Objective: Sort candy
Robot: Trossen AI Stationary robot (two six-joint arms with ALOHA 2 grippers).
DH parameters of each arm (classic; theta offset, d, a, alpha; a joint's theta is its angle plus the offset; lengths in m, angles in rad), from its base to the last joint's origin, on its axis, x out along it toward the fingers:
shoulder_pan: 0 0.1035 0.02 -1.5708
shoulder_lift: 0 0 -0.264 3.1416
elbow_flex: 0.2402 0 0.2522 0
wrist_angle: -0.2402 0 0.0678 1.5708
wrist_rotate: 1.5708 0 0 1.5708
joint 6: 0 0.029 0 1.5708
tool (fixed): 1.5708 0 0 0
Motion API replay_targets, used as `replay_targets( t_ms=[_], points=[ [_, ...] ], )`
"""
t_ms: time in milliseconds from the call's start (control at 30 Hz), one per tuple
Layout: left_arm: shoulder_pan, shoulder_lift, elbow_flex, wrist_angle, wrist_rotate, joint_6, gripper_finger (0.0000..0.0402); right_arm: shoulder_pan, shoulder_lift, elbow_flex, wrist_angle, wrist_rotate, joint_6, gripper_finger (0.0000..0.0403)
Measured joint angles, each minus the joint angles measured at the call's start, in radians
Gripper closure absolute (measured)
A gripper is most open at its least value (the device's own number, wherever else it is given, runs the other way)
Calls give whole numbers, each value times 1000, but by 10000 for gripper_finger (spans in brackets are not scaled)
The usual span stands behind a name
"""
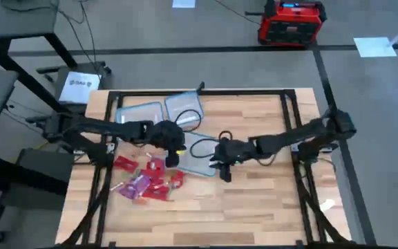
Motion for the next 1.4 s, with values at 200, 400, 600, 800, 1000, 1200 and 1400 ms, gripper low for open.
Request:
replay_targets(
  t_ms=[200, 400, 600, 800, 1000, 1200, 1400],
  points=[
    [-67, 10, -34, 185, 2, -222, 402, -119, -21, 3, -100, 0, -119, 287],
    [-103, 100, -17, 329, -9, -253, 402, -271, -147, 2, -164, 2, -160, 287],
    [-97, 107, 111, 317, -8, -154, 402, -199, -372, 5, -273, -55, -82, 287],
    [-36, 127, 184, 268, -4, 69, 402, 44, -445, -217, -84, -76, 177, 284],
    [85, 258, 182, 303, 122, 63, 402, 79, -361, -561, 492, -2, 418, 255],
    [106, 373, 182, 436, 186, 29, 402, 7, -233, -652, 689, 27, 443, 208],
    [103, 420, 183, 466, 222, 23, 402, -54, -109, -649, 779, 22, 340, 179]
  ],
)
